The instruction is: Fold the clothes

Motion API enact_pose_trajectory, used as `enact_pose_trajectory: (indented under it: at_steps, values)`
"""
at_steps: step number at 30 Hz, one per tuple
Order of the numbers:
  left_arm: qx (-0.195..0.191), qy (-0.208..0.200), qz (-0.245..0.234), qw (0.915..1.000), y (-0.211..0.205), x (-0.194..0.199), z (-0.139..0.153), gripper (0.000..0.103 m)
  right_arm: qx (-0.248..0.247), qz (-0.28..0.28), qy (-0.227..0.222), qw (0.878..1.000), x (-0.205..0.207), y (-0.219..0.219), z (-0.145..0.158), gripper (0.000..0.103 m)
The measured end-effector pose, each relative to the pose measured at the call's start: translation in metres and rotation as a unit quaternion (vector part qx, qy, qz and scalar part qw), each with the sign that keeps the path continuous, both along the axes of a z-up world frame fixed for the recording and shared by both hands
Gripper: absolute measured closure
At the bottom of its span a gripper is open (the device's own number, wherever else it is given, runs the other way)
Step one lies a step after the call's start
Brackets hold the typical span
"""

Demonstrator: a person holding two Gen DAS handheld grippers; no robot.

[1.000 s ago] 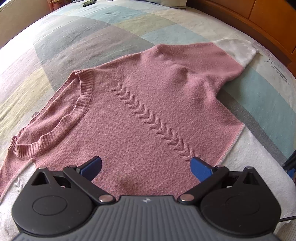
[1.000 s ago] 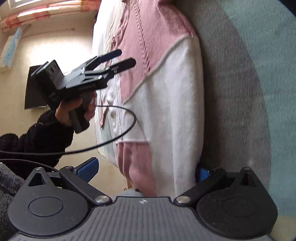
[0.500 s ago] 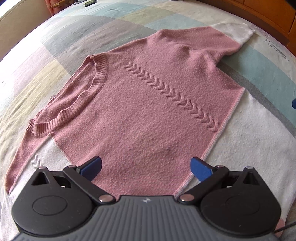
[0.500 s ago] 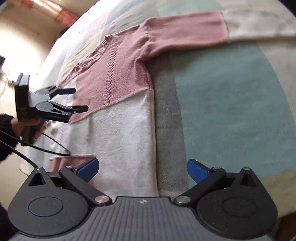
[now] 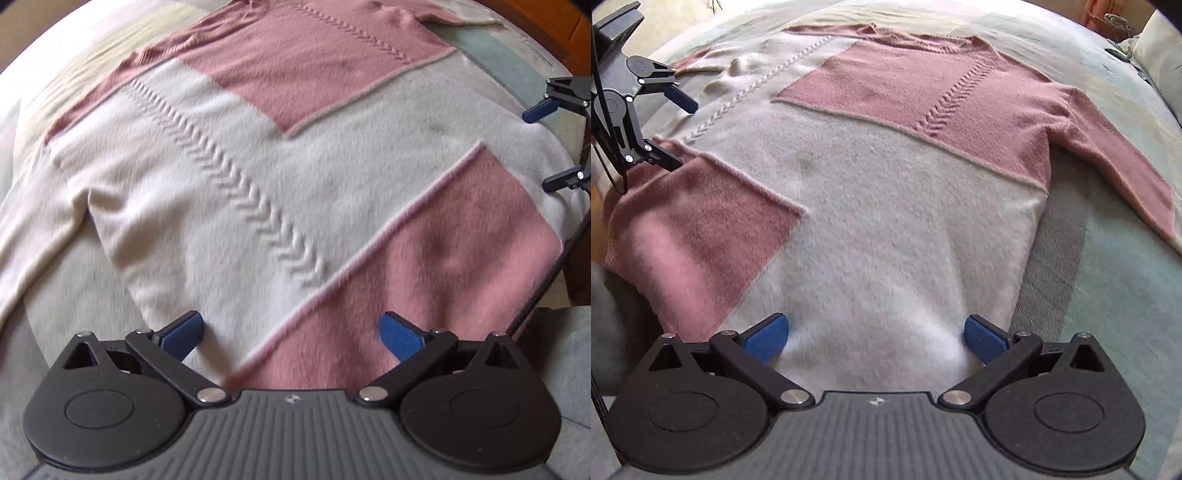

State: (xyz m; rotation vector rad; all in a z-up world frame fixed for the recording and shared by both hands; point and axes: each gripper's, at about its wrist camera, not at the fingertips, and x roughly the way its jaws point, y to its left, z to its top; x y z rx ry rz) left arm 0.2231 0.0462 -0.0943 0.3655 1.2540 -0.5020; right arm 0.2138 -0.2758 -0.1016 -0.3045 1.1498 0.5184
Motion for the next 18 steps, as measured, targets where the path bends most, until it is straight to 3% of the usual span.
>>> enact_pose_trajectory:
  at_steps: [2,4,8,11,14,16,18]
  values:
    - [0.01,0.007,-0.018,0.9998,0.004,-0.002,0.005,0.002,-0.028,0.029,0.018,0.999,-0.002,0.004,0.004,0.0]
    - [-0.006,-0.015,-0.018,0.9997,0.007,0.013,0.017,0.004,-0.047,0.042,0.026,0.998,0.006,0.014,0.01,0.0]
    - [-0.031,-0.113,-0.011,0.9931,0.001,0.068,0.034,0.004,-0.014,0.036,-0.027,0.999,0.049,0.039,0.032,0.0]
    - [-0.067,-0.145,0.003,0.9871,-0.003,0.115,0.031,0.004,0.008,0.031,-0.063,0.998,0.089,0.065,0.038,0.0]
    - [-0.081,-0.129,-0.004,0.9883,-0.005,0.138,0.015,0.004,0.023,0.029,-0.083,0.996,0.125,0.089,0.036,0.0]
    - [-0.077,-0.093,0.013,0.9927,0.005,0.136,0.002,0.004,0.038,0.011,-0.065,0.997,0.139,0.09,0.029,0.0]
    - [-0.078,-0.098,0.023,0.9919,0.023,0.115,0.0,0.002,0.046,-0.006,-0.039,0.998,0.141,0.083,0.017,0.0]
